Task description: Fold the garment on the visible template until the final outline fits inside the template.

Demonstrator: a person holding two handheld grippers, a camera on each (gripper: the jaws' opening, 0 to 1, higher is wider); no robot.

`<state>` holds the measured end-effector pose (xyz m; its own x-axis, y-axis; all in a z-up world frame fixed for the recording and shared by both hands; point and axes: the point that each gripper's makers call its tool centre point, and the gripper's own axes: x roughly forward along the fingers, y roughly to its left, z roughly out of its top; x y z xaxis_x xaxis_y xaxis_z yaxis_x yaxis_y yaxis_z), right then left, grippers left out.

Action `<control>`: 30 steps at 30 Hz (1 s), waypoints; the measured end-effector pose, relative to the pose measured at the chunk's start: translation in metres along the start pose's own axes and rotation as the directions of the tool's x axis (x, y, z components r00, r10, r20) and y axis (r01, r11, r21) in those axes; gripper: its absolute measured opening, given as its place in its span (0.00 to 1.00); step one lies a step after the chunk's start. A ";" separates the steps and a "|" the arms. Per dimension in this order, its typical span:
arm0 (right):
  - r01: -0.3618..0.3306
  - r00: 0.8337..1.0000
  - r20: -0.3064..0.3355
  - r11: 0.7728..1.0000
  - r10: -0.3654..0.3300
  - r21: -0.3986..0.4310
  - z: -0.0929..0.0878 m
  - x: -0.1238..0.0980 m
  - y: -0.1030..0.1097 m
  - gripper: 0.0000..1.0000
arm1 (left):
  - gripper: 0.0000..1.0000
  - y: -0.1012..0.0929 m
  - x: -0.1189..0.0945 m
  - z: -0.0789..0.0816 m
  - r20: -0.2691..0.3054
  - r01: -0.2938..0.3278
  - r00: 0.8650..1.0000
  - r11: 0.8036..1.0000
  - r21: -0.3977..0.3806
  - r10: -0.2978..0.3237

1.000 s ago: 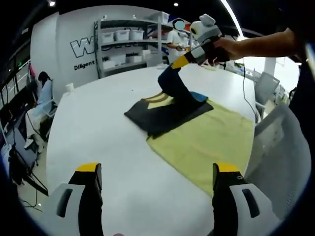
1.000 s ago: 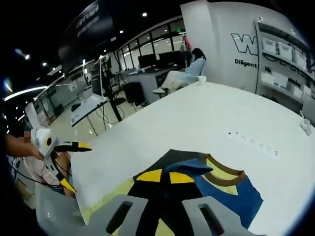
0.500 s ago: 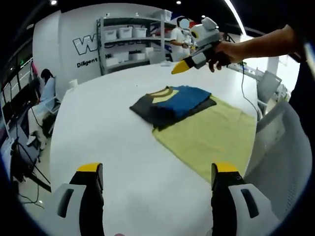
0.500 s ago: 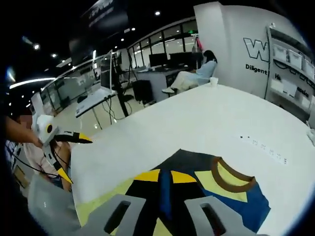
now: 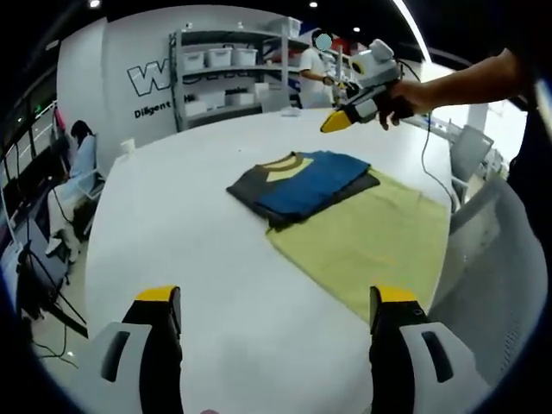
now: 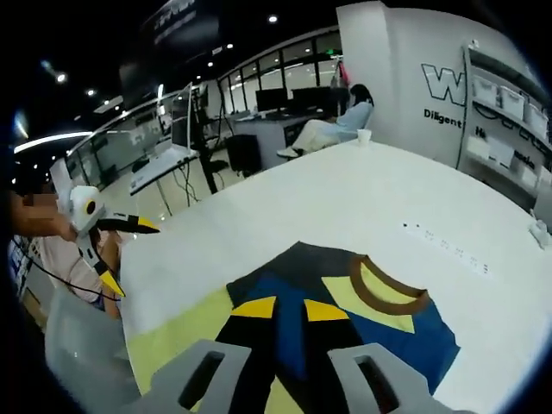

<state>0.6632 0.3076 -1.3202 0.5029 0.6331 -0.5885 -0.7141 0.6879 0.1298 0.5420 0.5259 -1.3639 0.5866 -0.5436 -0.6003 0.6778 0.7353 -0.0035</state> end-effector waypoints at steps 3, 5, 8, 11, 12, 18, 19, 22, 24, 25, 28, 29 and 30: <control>0.001 1.000 0.004 1.000 -0.001 -0.008 0.000 -0.002 0.000 0.08 | 0.87 -0.002 0.001 0.003 -0.002 0.002 1.000 1.000 0.004 -0.002; 0.005 1.000 0.005 1.000 -0.005 -0.027 0.000 -0.005 0.000 0.09 | 0.87 -0.004 0.001 0.004 -0.003 0.007 1.000 1.000 0.012 -0.007; 0.015 1.000 0.008 0.999 -0.015 -0.048 -0.001 -0.009 -0.004 0.12 | 0.87 -0.005 0.002 0.005 -0.007 0.012 1.000 1.000 0.023 -0.012; 0.025 1.000 0.008 0.999 -0.025 -0.047 -0.006 -0.018 -0.012 0.13 | 0.87 -0.005 0.004 0.007 -0.008 0.016 1.000 1.000 0.027 -0.016; 0.029 1.000 0.011 0.999 -0.028 -0.042 -0.008 -0.020 -0.015 0.13 | 0.87 -0.005 0.004 0.008 -0.008 0.016 1.000 0.999 0.031 -0.016; 0.058 0.998 -0.003 0.998 -0.058 -0.031 -0.022 -0.033 -0.027 0.14 | 0.87 -0.007 0.007 0.013 -0.009 0.026 1.000 0.999 0.045 -0.025; 0.060 0.998 -0.008 0.998 -0.060 -0.033 -0.024 -0.034 -0.028 0.14 | 0.87 -0.007 0.008 0.013 -0.010 0.027 1.000 0.999 0.046 -0.027; 0.065 0.998 -0.022 0.997 -0.067 -0.051 -0.030 -0.038 -0.029 0.14 | 0.87 -0.009 0.009 0.015 -0.011 0.034 0.999 0.998 0.055 -0.034; 0.067 0.997 -0.031 0.996 -0.069 -0.060 -0.036 -0.042 -0.029 0.14 | 0.87 -0.011 0.010 0.014 -0.015 0.040 0.999 0.997 0.062 -0.039; 0.066 0.997 -0.032 0.996 -0.069 -0.062 -0.038 -0.043 -0.029 0.14 | 0.87 -0.012 0.010 0.013 -0.018 0.045 0.999 0.997 0.065 -0.044; 0.069 0.997 -0.038 0.995 -0.072 -0.067 -0.045 -0.048 -0.030 0.14 | 0.86 -0.014 0.012 0.009 -0.027 0.055 0.998 0.996 0.070 -0.053; 0.073 0.996 -0.041 0.995 -0.075 -0.066 -0.047 -0.049 -0.030 0.14 | 0.86 -0.015 0.013 0.007 -0.032 0.057 0.998 0.996 0.075 -0.054; 0.073 0.996 -0.041 0.995 -0.075 -0.064 -0.047 -0.050 -0.030 0.14 | 0.86 -0.015 0.013 0.006 -0.034 0.058 0.998 0.995 0.077 -0.055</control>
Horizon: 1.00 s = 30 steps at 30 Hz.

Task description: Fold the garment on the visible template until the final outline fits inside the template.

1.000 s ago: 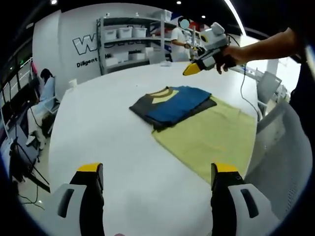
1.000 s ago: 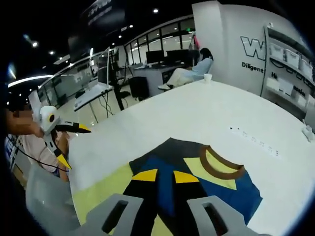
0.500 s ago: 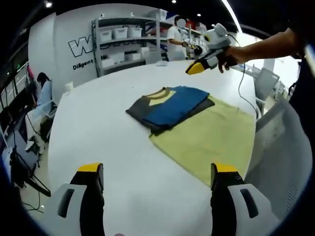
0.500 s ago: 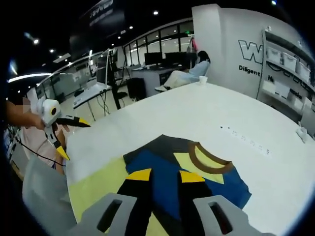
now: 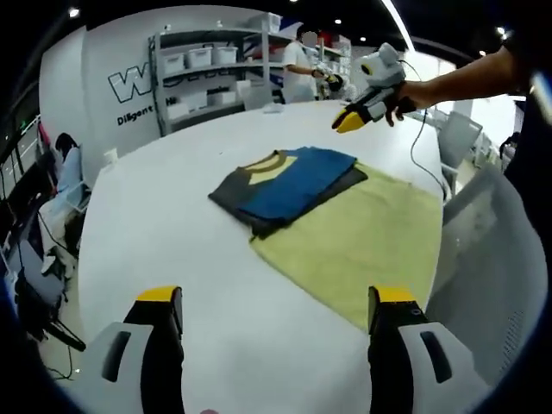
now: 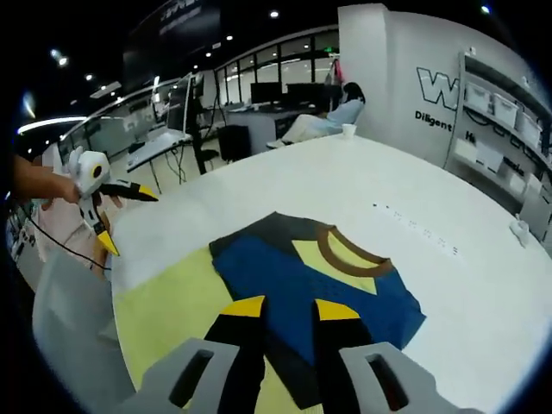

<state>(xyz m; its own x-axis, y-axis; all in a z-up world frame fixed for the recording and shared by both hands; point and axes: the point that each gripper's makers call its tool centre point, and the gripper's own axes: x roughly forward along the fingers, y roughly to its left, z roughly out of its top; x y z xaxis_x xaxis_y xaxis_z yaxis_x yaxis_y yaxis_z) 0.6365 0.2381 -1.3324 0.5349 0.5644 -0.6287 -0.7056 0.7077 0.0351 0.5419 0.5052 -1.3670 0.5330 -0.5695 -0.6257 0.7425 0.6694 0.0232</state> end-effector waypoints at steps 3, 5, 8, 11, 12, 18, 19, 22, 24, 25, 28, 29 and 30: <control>0.006 1.000 0.006 1.000 -0.006 0.000 0.000 -0.002 -0.002 0.15 | 0.86 -0.001 0.002 -0.002 -0.005 0.008 1.000 1.000 -0.002 -0.008; 0.009 1.000 0.011 1.000 -0.009 -0.003 0.001 -0.005 -0.002 0.15 | 0.86 -0.003 0.004 -0.002 -0.008 0.014 1.000 1.000 0.005 -0.014; 0.007 1.000 0.020 1.000 -0.007 -0.017 0.000 -0.012 0.001 0.15 | 0.86 -0.004 0.005 -0.001 -0.008 0.021 1.000 1.000 0.010 -0.021; 0.004 1.000 0.022 0.999 -0.003 -0.038 -0.005 -0.017 0.004 0.15 | 0.85 -0.007 0.007 -0.002 -0.013 0.031 0.999 0.999 0.015 -0.031; 0.006 1.000 0.021 0.999 -0.005 -0.041 -0.006 -0.019 0.005 0.16 | 0.85 -0.008 0.007 -0.003 -0.014 0.034 0.999 0.999 0.016 -0.033; 0.010 1.000 0.007 0.999 -0.009 -0.053 -0.015 -0.026 0.006 0.20 | 0.85 -0.016 0.007 -0.011 -0.032 0.049 0.998 0.998 0.032 -0.048; 0.009 1.000 0.006 0.998 -0.008 -0.060 -0.015 -0.027 0.007 0.21 | 0.85 -0.017 0.006 -0.013 -0.035 0.050 0.998 0.998 0.036 -0.049; 0.006 1.000 0.003 0.995 -0.006 -0.095 -0.018 -0.030 0.010 0.24 | 0.84 -0.022 0.004 -0.016 -0.044 0.059 0.997 0.998 0.038 -0.057; 0.002 1.000 0.001 0.994 -0.001 -0.112 -0.021 -0.031 0.013 0.27 | 0.84 -0.025 0.004 -0.018 -0.049 0.064 0.997 0.997 0.039 -0.062; 0.000 1.000 0.000 0.993 0.000 -0.117 -0.022 -0.032 0.014 0.29 | 0.84 -0.026 0.004 -0.019 -0.051 0.066 0.997 0.997 0.039 -0.064; -0.011 1.000 -0.007 0.992 0.010 -0.128 -0.029 -0.033 0.019 0.33 | 0.84 -0.029 0.005 -0.021 -0.060 0.073 0.996 0.996 0.042 -0.070; -0.014 1.000 -0.010 0.992 0.013 -0.128 -0.031 -0.034 0.021 0.34 | 0.84 -0.031 0.006 -0.022 -0.063 0.077 0.995 0.996 0.043 -0.074; -0.019 1.000 -0.012 0.991 0.018 -0.130 -0.034 -0.034 0.023 0.35 | 0.84 -0.032 0.006 -0.022 -0.064 0.080 0.995 0.996 0.045 -0.077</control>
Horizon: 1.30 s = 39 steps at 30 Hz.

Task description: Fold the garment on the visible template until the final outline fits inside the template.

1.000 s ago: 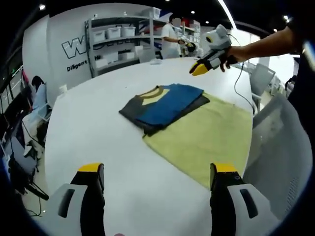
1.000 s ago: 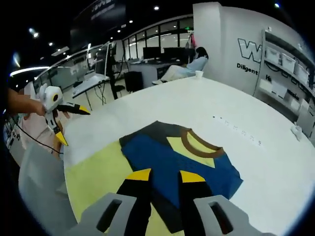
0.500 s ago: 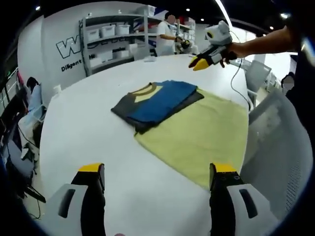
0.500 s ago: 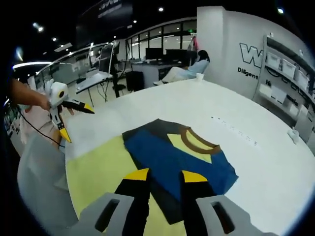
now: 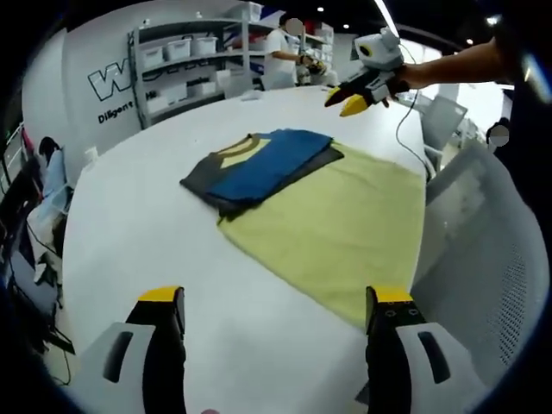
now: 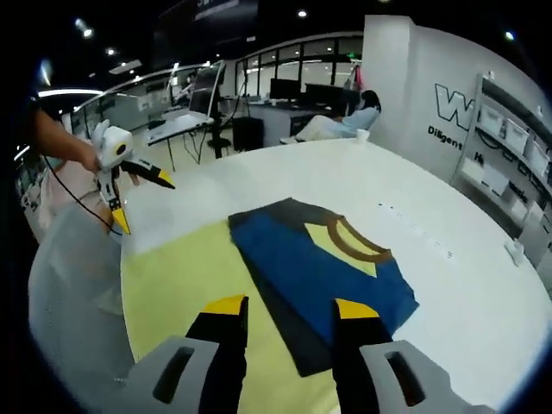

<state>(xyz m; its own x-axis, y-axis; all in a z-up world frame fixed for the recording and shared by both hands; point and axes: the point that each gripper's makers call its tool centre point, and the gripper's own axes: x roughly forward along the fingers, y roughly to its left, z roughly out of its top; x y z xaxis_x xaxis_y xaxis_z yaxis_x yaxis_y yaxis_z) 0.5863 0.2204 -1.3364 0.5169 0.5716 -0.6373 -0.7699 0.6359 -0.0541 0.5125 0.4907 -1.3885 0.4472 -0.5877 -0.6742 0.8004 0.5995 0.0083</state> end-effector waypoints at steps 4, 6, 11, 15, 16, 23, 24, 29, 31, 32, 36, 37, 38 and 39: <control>-0.003 1.000 -0.004 0.999 0.003 -0.041 -0.008 -0.002 0.005 0.47 | 0.82 -0.006 0.001 0.002 0.009 0.013 1.000 1.000 0.001 -0.013; -0.003 1.000 -0.005 0.999 0.003 -0.052 -0.013 -0.005 0.007 0.52 | 0.80 -0.009 0.002 0.004 0.016 0.018 1.000 1.000 0.009 -0.018; -0.005 1.000 -0.013 0.999 0.004 -0.052 -0.026 -0.015 0.010 0.53 | 0.80 -0.017 0.004 0.002 0.015 0.044 0.999 0.999 0.012 -0.044; -0.008 1.000 -0.027 0.999 0.007 -0.038 -0.043 -0.023 0.015 0.56 | 0.80 -0.022 0.005 -0.001 0.008 0.061 0.998 0.998 0.019 -0.061; -0.009 1.000 -0.030 0.999 0.008 -0.036 -0.046 -0.024 0.017 0.57 | 0.80 -0.023 0.005 -0.001 0.007 0.063 0.998 0.998 0.020 -0.063; -0.010 0.999 -0.040 1.000 0.009 -0.005 -0.061 -0.031 0.023 0.60 | 0.77 -0.037 0.008 -0.003 -0.007 0.116 0.993 0.991 0.068 -0.116; -0.015 0.999 -0.046 1.000 0.015 -0.003 -0.066 -0.033 0.027 0.60 | 0.75 -0.041 0.009 -0.004 -0.008 0.129 0.992 0.989 0.077 -0.129; -0.030 0.997 -0.077 0.999 0.027 -0.026 -0.085 -0.038 0.039 0.60 | 0.71 -0.048 0.010 -0.010 -0.027 0.156 0.988 0.983 0.099 -0.154; -0.032 0.996 -0.079 0.999 0.030 -0.025 -0.090 -0.041 0.042 0.60 | 0.70 -0.051 0.010 -0.011 -0.028 0.171 0.985 0.981 0.091 -0.169; -0.030 0.996 -0.086 0.999 0.028 -0.027 -0.093 -0.043 0.043 0.60 | 0.69 -0.052 0.011 -0.012 -0.032 0.176 0.984 0.980 0.094 -0.173; -0.026 0.996 -0.082 0.999 0.024 -0.020 -0.097 -0.047 0.045 0.59 | 0.65 -0.057 0.010 -0.014 -0.042 0.194 0.981 0.975 0.109 -0.190; -0.026 0.996 -0.083 0.999 0.024 -0.021 -0.099 -0.048 0.047 0.59 | 0.63 -0.058 0.011 -0.015 -0.045 0.200 0.980 0.973 0.115 -0.196; -0.027 0.996 -0.086 0.999 0.024 -0.024 -0.102 -0.048 0.048 0.58 | 0.63 -0.059 0.011 -0.015 -0.047 0.203 0.979 0.972 0.120 -0.198; -0.030 0.995 -0.092 0.999 0.027 -0.030 -0.104 -0.049 0.050 0.57 | 0.62 -0.061 0.010 -0.016 -0.048 0.206 0.978 0.970 0.126 -0.201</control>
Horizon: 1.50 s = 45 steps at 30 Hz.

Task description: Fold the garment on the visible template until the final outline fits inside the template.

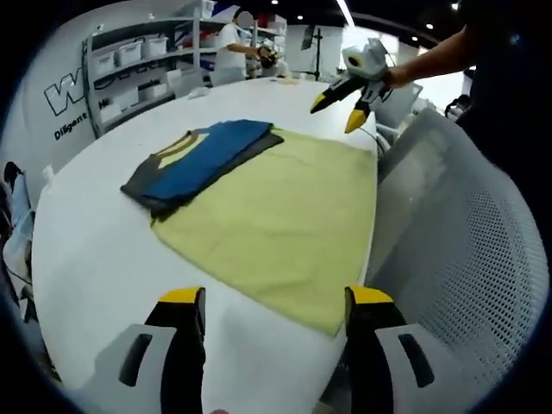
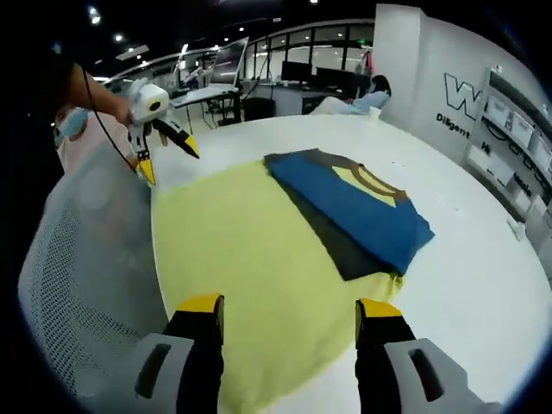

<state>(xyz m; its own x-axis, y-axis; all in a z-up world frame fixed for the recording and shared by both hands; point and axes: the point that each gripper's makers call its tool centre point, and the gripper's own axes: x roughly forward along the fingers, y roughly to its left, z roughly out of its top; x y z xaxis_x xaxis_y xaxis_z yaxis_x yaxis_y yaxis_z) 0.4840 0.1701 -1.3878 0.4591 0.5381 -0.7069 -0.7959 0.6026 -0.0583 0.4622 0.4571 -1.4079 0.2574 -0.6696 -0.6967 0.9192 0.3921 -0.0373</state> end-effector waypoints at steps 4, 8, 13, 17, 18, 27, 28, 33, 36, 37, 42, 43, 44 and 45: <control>-0.006 1.000 -0.023 0.999 0.005 -0.044 -0.011 -0.002 0.006 0.54 | 0.57 -0.005 0.000 -0.003 -0.004 0.020 1.000 1.000 0.004 -0.020; -0.021 0.999 -0.051 0.998 0.019 -0.051 -0.024 -0.005 0.013 0.54 | 0.53 -0.010 0.001 -0.007 -0.016 0.038 0.999 0.999 0.018 -0.038; -0.047 0.996 -0.079 0.998 0.043 -0.053 -0.033 -0.007 0.019 0.54 | 0.52 -0.013 0.001 -0.009 -0.026 0.051 0.998 0.998 0.027 -0.051; -0.063 0.994 -0.093 0.995 0.056 -0.078 -0.037 -0.008 0.025 0.53 | 0.48 -0.015 0.002 -0.009 -0.031 0.061 0.998 0.997 0.049 -0.060; -0.065 0.994 -0.099 0.994 0.056 -0.092 -0.040 -0.008 0.026 0.53 | 0.48 -0.015 0.002 -0.009 -0.033 0.063 0.998 0.997 0.050 -0.062; -0.103 0.985 -0.147 0.988 0.085 -0.118 -0.062 -0.013 0.040 0.51 | 0.39 -0.031 0.004 -0.016 -0.065 0.110 0.992 0.988 0.105 -0.104; -0.106 0.984 -0.160 0.986 0.085 -0.127 -0.066 -0.013 0.041 0.51 | 0.39 -0.032 0.005 -0.017 -0.069 0.113 0.992 0.988 0.108 -0.106; -0.112 0.979 -0.182 0.985 0.086 -0.135 -0.075 -0.016 0.045 0.48 | 0.34 -0.035 0.006 -0.022 -0.096 0.133 0.988 0.983 0.124 -0.121; -0.117 0.976 -0.198 0.984 0.089 -0.134 -0.080 -0.017 0.045 0.45 | 0.28 -0.038 0.008 -0.029 -0.131 0.146 0.983 0.983 0.112 -0.131; -0.117 0.975 -0.202 0.984 0.089 -0.133 -0.082 -0.017 0.045 0.45 | 0.27 -0.038 0.009 -0.030 -0.131 0.146 0.983 0.982 0.118 -0.130; -0.117 0.968 -0.231 0.989 0.094 -0.089 -0.092 -0.015 0.043 0.38 | 0.24 -0.040 0.010 -0.033 -0.141 0.149 0.981 0.981 0.125 -0.131; -0.121 0.967 -0.235 0.988 0.096 -0.095 -0.093 -0.015 0.043 0.37 | 0.24 -0.040 0.011 -0.034 -0.152 0.149 0.980 0.979 0.138 -0.127; -0.125 0.966 -0.238 0.987 0.099 -0.096 -0.094 -0.015 0.044 0.36 | 0.23 -0.040 0.012 -0.036 -0.159 0.149 0.979 0.978 0.147 -0.125; -0.132 0.964 -0.246 0.986 0.104 -0.099 -0.096 -0.015 0.046 0.34 | 0.23 -0.040 0.013 -0.037 -0.166 0.146 0.979 0.977 0.155 -0.120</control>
<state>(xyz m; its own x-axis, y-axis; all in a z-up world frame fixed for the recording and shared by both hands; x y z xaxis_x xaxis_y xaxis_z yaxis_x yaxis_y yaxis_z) 0.4027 0.1331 -1.4471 0.2623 0.4362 -0.8608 -0.8845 0.4653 -0.0338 0.4179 0.4560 -1.4419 0.0920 -0.5979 -0.7963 0.9819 0.1876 -0.0274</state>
